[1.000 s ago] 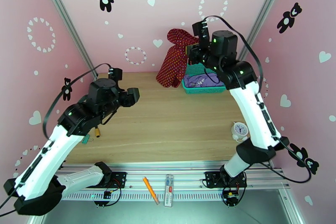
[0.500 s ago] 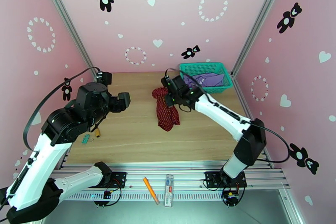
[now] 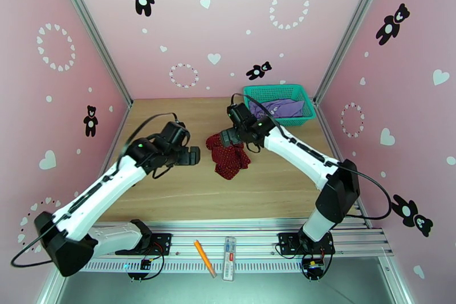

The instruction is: Fold and stack the mixed laundry pile

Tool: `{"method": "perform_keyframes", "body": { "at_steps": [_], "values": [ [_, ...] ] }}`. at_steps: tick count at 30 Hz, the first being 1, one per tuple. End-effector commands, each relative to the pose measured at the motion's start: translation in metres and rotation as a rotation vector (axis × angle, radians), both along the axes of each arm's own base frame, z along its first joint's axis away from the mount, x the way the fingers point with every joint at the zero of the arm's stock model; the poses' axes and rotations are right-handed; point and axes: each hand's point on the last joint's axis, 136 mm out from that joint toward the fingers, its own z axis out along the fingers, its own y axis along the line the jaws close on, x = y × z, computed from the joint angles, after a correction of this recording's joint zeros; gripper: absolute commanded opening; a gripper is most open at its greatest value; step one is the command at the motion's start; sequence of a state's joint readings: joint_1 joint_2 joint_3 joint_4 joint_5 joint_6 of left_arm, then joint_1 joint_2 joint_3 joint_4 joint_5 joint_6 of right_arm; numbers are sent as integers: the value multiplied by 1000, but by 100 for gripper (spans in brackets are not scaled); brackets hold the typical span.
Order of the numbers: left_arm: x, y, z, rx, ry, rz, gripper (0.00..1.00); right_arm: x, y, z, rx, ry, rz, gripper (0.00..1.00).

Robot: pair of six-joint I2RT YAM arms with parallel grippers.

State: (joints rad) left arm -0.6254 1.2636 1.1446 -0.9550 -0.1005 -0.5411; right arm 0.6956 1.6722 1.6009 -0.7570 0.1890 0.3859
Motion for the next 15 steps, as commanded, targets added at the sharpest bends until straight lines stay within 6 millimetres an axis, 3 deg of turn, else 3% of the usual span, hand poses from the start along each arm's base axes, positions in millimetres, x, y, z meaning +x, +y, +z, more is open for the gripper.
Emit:
{"method": "perform_keyframes", "body": {
  "at_steps": [1,4,8,12,15],
  "values": [
    [10,-39,-2,-215,-28,-13,89,-5,-3,11,21,33,57,99],
    [15,-64,-8,-310,-73,-92,88,7,7,11,67,66,85,97],
    [8,-89,-24,-276,-121,-255,92,26,26,1,61,136,133,95],
    [-1,-118,-48,-263,-109,-364,95,37,48,-35,52,237,176,92],
    [6,-129,-73,-203,-85,-351,95,45,58,-68,24,307,191,90]
  ]
}}
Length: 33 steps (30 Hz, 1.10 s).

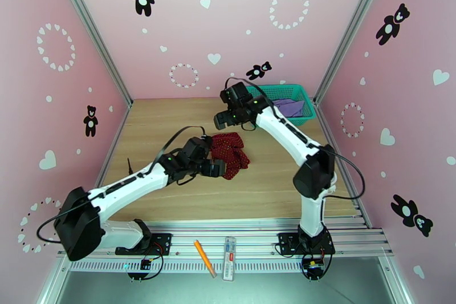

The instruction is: Fold and stack the mixed laundry pile

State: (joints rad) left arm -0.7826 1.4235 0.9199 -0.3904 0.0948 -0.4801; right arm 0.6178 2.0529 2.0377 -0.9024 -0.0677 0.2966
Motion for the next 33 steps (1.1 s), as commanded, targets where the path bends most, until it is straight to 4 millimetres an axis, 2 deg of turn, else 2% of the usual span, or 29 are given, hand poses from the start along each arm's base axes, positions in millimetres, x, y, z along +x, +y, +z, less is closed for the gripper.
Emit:
{"method": "perform_keyframes", "body": {
  "at_steps": [1,5,7,8,10,11,12,16,20,24,27,31,32,33],
  "values": [
    [14,-16,-18,34,-35,-7,96,-10,8,-49,-59,153,60,89],
    [37,-4,-42,138,-44,120,93,-11,17,-85,-80,247,94,82],
    [44,-1,-46,168,-59,158,81,-15,20,-97,-74,284,106,71],
    [48,0,-46,178,-65,172,66,-16,20,-100,-74,297,109,64],
    [53,1,-45,198,-81,184,28,-17,20,-101,-73,303,111,44],
    [55,3,-43,211,-91,187,8,-16,19,-99,-71,298,109,23],
    [57,5,-41,226,-104,195,0,-14,18,-95,-68,286,95,0],
    [63,22,-26,305,-168,219,0,-1,13,-58,-17,205,46,0],
    [68,56,6,376,-247,288,0,9,2,2,52,80,-43,0],
    [67,90,45,361,-298,355,0,5,-12,65,147,-64,-146,0],
    [62,108,70,320,-322,382,0,-8,-30,100,187,-171,-241,0],
    [53,111,88,259,-323,345,0,-31,-62,120,223,-281,-419,0],
    [50,107,91,239,-319,325,6,-39,-73,117,230,-300,-484,0],
    [48,102,93,215,-313,301,22,-47,-84,112,243,-312,-542,0]
  ]
}}
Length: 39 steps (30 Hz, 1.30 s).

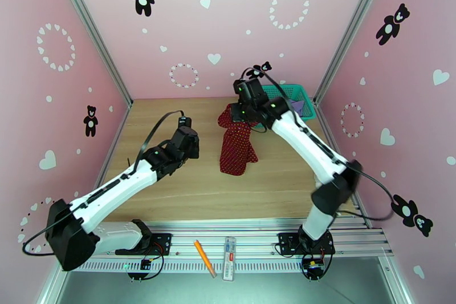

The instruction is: Fold and stack the mixed laundry pile

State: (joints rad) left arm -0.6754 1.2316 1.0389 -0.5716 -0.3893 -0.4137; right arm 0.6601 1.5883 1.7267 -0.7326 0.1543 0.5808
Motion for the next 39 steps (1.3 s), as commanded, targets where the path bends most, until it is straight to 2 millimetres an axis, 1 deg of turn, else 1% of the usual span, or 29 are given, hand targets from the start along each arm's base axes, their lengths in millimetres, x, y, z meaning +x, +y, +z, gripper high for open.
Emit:
{"method": "perform_keyframes", "body": {
  "at_steps": [1,2,3,5,6,8,9,10,12,13,15,17,20,21,22,24,29,33,35,39],
  "values": [
    [-13,-11,-1,-21,57,-99,38,-7,-36,-15,59,-47,-272,0],
    [-15,-16,-1,-42,63,-123,55,-16,-47,-27,81,-36,-325,0],
    [-17,-24,-1,-67,72,-156,67,-23,-57,-40,99,-23,-370,0],
    [-21,-38,-4,-111,91,-217,79,-37,-76,-65,109,-2,-450,0],
    [-23,-47,-6,-131,103,-257,82,-43,-86,-77,105,10,-486,0],
    [-32,-69,-11,-156,127,-351,86,-52,-100,-89,102,20,-538,0],
    [-39,-82,-13,-165,142,-416,87,-56,-105,-91,105,18,-561,0],
    [-47,-93,-17,-161,152,-468,88,-57,-109,-90,107,10,-573,0],
    [-69,-116,-25,-141,166,-596,90,-58,-117,-82,97,-12,-597,0],
    [-79,-124,-30,-132,172,-645,91,-58,-120,-76,89,-24,-607,0],
    [-101,-136,-45,-104,191,-732,93,-56,-126,-67,65,-39,-623,0],
    [-117,-144,-60,-84,221,-780,94,-52,-128,-60,55,-44,-629,0],
    [-131,-156,-81,-51,239,-802,96,-48,-129,-58,48,-43,-635,0],
    [-133,-161,-83,-47,226,-804,96,-47,-129,-59,47,-39,-635,0],
    [-134,-166,-85,-47,209,-804,96,-47,-129,-59,49,-36,-635,0],
    [-129,-180,-85,-59,150,-792,98,-46,-128,-61,46,-28,-630,0],
    [-102,-219,-84,-101,36,-774,98,-49,-132,-64,33,-15,-633,0],
    [-87,-251,-96,-75,11,-816,98,-51,-135,-63,35,-10,-636,0],
    [-76,-261,-102,-51,-10,-806,98,-53,-137,-62,13,-10,-620,0],
    [-55,-261,-102,11,-75,-738,97,-56,-140,-63,15,-2,-612,0]
  ]
}}
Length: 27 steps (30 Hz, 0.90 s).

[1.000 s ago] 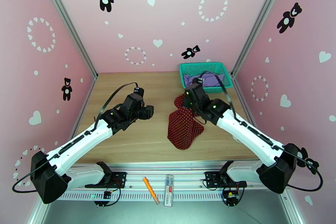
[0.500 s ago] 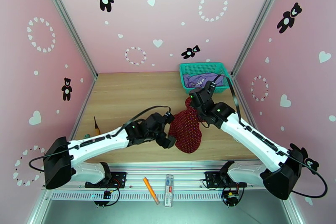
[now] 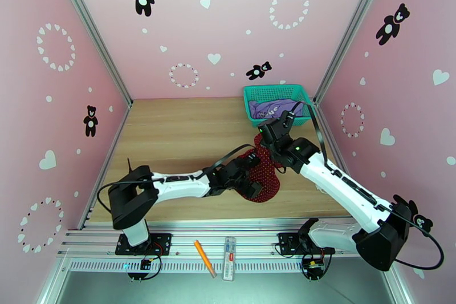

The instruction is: Fold and stack the mixed laundry pile

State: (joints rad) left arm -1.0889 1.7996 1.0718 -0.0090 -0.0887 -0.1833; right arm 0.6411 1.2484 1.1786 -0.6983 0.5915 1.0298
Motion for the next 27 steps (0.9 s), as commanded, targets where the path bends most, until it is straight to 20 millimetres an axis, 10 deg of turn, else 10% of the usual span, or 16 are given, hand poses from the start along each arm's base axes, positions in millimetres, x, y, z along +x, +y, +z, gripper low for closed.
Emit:
{"method": "perform_keyframes", "body": {
  "at_steps": [1,6,12,17,23,27],
  "values": [
    [25,-10,23,-29,-124,50,92,-6,-5,13,6,-13,11,0],
    [34,-11,27,-32,-127,98,0,-11,-9,19,22,-19,22,0],
    [50,20,55,-29,-210,210,0,-22,-22,30,4,-31,13,0],
    [78,93,113,40,-301,372,0,-23,-30,27,-37,-17,-2,0],
    [100,185,191,65,-369,507,0,1,-2,18,-35,19,64,0],
    [98,213,216,90,-380,526,0,17,16,10,-33,44,103,0]
  ]
}}
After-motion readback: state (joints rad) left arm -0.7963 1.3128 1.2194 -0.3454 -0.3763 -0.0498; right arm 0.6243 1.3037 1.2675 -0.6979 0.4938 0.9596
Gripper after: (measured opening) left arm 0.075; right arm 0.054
